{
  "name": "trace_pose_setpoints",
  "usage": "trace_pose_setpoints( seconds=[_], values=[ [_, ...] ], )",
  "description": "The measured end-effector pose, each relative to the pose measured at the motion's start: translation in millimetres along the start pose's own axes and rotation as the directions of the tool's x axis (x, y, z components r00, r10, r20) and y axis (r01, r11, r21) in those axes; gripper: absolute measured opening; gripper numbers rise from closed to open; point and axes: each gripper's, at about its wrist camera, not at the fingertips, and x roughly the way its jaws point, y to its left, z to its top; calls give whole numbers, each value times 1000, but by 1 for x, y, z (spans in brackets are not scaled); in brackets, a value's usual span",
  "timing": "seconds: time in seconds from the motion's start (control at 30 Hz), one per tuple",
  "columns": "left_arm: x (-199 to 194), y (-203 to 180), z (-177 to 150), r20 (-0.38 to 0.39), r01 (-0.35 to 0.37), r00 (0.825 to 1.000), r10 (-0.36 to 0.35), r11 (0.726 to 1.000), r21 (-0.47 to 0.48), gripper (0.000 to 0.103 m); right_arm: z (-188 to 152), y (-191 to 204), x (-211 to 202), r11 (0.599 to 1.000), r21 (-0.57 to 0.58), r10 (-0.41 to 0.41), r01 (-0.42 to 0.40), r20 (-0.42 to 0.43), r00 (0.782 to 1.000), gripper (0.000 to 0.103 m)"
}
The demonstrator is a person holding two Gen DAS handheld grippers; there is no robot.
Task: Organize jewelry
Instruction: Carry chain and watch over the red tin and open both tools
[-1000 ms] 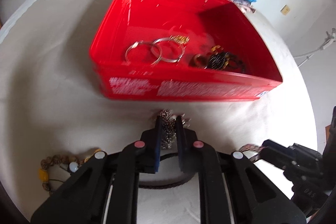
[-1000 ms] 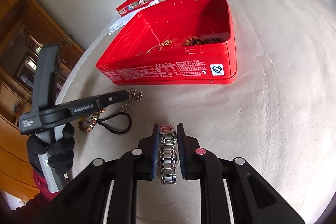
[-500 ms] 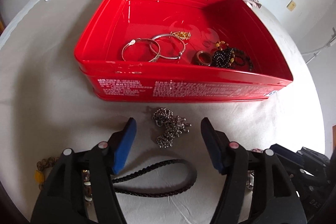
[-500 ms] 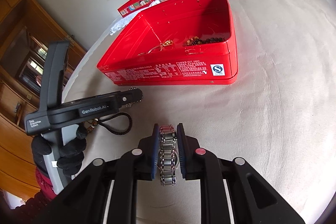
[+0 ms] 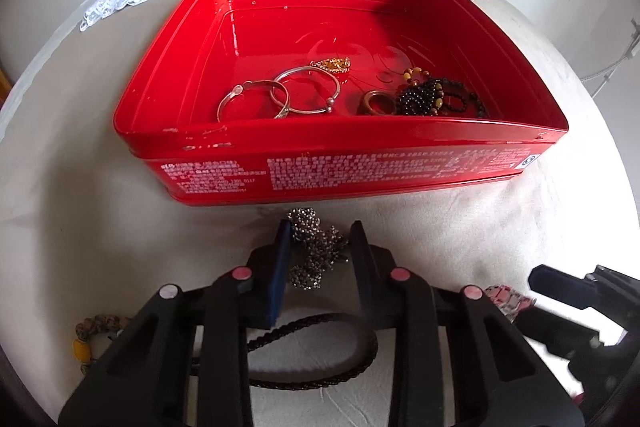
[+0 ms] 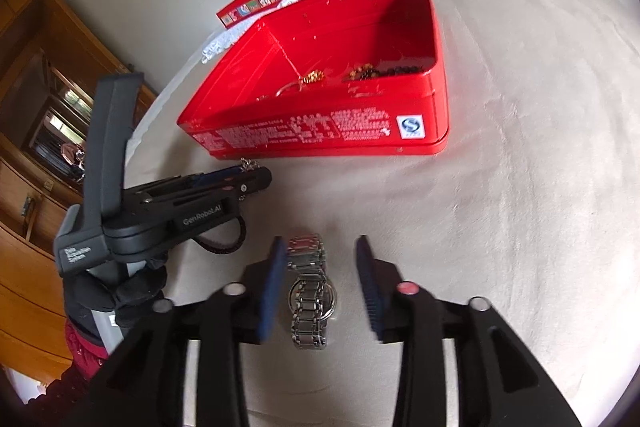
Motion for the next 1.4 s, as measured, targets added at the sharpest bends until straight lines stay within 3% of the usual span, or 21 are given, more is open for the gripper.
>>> trace_pose_setpoints(
  seconds=[0.13, 0.23, 0.3, 0.33, 0.37, 0.63, 0.97, 1.03, 1.1, 1.17, 1.4],
  values=[
    [0, 1, -1, 2, 15, 1000, -15, 1000, -9, 27, -3, 6, 16, 1000, -17, -21, 20, -52, 998, 44],
    [-2, 5, -1, 1, 37, 999, -37, 999, -23, 27, -6, 17, 22, 995, -70, -72, 69, -40, 997, 46],
    [-3, 6, -2, 1, 45, 999, -45, 999, -27, 27, -7, 22, 25, 991, -91, -103, 100, -29, 994, 38],
    [-3, 7, -2, 1, 49, 999, -49, 998, -28, 27, -7, 23, 26, 986, -101, -132, 129, -20, 991, 21],
    [-4, 7, -3, 2, 54, 999, -54, 998, -30, 27, -7, 24, 27, 986, -104, -135, 132, -16, 991, 15],
    [-16, 14, -5, 21, 93, 995, -92, 995, -45, 26, -4, 15, 5, 997, -56, -53, 55, 34, 998, 15],
    [-74, 13, -4, 147, 163, 977, -157, 986, -27, 26, 14, 25, -51, 997, -76, 44, -34, 134, 990, 15],
    [-84, 11, -1, 170, 172, 971, -167, 985, -19, 25, 22, 31, -63, 995, -93, 54, -40, 154, 987, 15],
    [-95, 11, 6, 192, 176, 966, -171, 984, -11, 8, 34, 40, -69, 993, -110, 55, -36, 174, 983, 15],
    [-101, 9, 14, 190, 204, 962, -199, 979, -7, 8, 48, 48, -75, 992, -123, 49, -26, 191, 980, 15],
    [-105, 3, 49, 215, 199, 957, -194, 980, 0, 8, 95, 55, -85, 992, -128, 34, -3, 245, 969, 15]
  ],
)
